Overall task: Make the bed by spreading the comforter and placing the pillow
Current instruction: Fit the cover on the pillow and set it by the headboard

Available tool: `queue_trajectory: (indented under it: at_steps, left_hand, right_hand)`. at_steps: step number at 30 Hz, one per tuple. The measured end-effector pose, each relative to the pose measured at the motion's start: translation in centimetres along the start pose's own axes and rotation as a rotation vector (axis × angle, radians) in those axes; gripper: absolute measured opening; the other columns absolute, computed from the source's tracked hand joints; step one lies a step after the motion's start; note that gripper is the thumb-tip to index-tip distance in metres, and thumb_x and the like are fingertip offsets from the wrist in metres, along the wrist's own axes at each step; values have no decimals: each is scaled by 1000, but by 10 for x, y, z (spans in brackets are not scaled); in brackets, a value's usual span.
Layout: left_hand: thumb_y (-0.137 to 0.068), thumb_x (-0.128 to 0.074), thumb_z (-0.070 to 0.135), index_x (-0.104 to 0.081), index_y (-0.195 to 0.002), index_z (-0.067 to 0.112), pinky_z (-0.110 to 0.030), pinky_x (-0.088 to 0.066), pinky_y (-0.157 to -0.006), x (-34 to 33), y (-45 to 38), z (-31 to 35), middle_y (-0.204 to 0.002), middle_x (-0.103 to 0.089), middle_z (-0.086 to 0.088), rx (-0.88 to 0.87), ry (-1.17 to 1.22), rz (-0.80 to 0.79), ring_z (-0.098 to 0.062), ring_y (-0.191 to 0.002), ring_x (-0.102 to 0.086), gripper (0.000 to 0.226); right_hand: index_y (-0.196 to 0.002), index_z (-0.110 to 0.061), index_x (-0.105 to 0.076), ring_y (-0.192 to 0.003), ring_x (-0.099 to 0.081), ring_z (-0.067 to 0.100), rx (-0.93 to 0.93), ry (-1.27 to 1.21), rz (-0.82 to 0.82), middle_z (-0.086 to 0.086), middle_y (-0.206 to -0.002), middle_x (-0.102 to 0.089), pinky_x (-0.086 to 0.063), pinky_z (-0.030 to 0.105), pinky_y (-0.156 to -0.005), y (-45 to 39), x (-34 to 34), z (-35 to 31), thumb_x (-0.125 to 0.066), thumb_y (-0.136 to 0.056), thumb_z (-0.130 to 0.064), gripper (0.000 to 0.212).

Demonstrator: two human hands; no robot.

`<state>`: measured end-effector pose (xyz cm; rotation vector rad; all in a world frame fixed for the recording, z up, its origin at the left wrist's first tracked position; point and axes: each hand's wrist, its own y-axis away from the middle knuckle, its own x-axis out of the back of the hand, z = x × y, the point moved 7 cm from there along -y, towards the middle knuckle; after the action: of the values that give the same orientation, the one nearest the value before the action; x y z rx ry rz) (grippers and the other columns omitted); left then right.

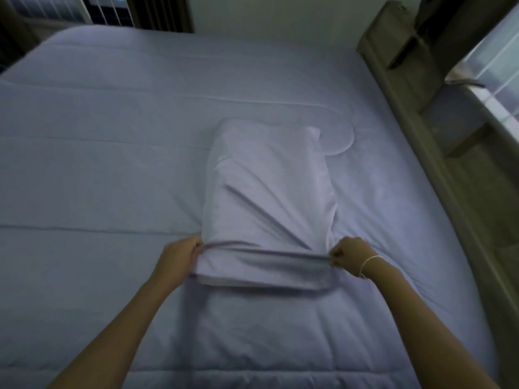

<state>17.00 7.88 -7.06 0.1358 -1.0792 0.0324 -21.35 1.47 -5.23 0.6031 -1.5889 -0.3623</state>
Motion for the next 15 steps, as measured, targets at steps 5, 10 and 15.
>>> queue_trajectory:
  at_steps: [5,10,15]
  left_hand:
    - [-76,-51,36,-60,-89,20,-31,-43,-74,2,27,-17,-84,-63,2,-40,-29,-45,-23,-79,-63,22]
    - [-77,-38,72,-49,-84,24,-35,-43,-73,-19,37,2,-82,-58,2,-127,-143,6,-20,-75,-57,50]
    - [-89,-31,53,-52,-73,20,-34,-43,-69,-27,46,13,-70,-67,-6,-249,-174,30,-28,-69,-65,41]
  right_hand:
    - [-88,-20,-73,-96,-62,25,-104,-364,195,5,-102,-69,-50,34,-90,8,4,8,-53,-80,-10,23]
    - [-123,-12,-49,-107,-55,37,-344,-435,138,20,-119,-57,-45,37,-89,11,-56,19,-48,-88,-10,35]
    - [-113,-12,-63,-105,-60,33,-408,-452,49,16,-117,-61,-52,39,-92,32,-84,37,-62,-79,-5,35]
